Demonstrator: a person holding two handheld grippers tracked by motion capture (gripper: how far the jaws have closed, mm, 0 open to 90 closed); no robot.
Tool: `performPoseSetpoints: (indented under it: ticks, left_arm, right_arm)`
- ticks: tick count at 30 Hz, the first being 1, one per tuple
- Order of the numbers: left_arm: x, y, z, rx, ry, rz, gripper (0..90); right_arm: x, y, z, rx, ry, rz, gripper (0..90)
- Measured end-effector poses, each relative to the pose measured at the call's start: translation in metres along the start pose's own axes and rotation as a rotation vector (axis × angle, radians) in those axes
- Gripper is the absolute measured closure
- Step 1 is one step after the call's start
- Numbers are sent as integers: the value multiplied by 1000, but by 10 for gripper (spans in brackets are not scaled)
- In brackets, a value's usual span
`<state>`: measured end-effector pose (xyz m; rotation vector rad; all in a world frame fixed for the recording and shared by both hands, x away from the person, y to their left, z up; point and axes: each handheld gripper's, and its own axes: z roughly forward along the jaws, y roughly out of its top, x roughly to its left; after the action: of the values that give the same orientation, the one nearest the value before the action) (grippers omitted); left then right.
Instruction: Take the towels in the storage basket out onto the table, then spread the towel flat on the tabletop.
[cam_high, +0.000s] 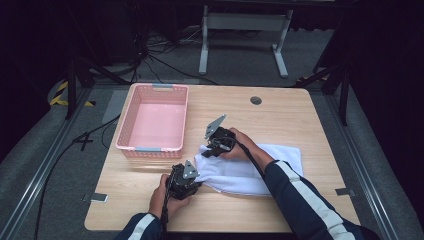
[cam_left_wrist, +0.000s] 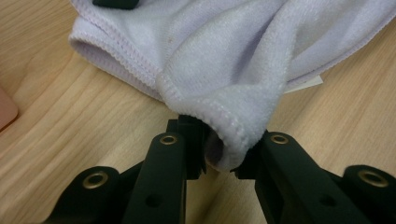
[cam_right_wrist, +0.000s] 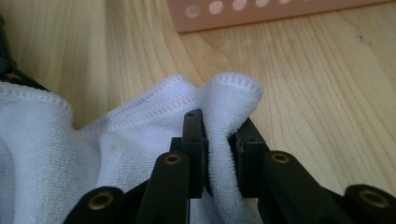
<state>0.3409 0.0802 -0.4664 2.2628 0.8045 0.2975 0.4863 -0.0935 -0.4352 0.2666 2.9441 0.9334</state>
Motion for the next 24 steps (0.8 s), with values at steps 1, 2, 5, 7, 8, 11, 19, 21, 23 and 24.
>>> performPoseSetpoints:
  ticks: [1, 2, 5, 7, 8, 11, 19, 21, 23, 24]
  left_arm:
    - [0, 0, 0, 0, 0, 0, 774]
    - [0, -1, -5, -10, -2, 7, 774]
    - [1, -2, -9, -23, 9, 7, 774]
    - [1, -2, -13, -35, 26, 12, 774]
    - [1, -2, -16, -47, 36, 16, 774]
    - [0, -1, -19, -62, 46, 27, 773]
    - [-7, 16, -27, -138, 68, 72, 774]
    - [-12, 24, -28, -150, 80, 108, 774]
    - [-16, 33, -28, -168, 76, 130, 774]
    - [-18, 38, -28, -169, 77, 136, 774]
  right_arm:
    - [0, 0, 0, 0, 0, 0, 772]
    - [2, 4, -2, -15, 5, -2, 772]
    - [3, 7, -4, -20, 2, -9, 772]
    - [4, 11, -6, -39, 1, -15, 772]
    - [5, 15, -8, -48, -3, -14, 771]
    - [7, 20, -12, -55, -10, -28, 771]
    - [7, 19, -36, -134, -17, -30, 771]
    - [6, 15, -47, -172, -14, -20, 769]
    - [5, 12, -57, -189, -17, -23, 769]
    - [4, 10, -64, -202, -19, -30, 768]
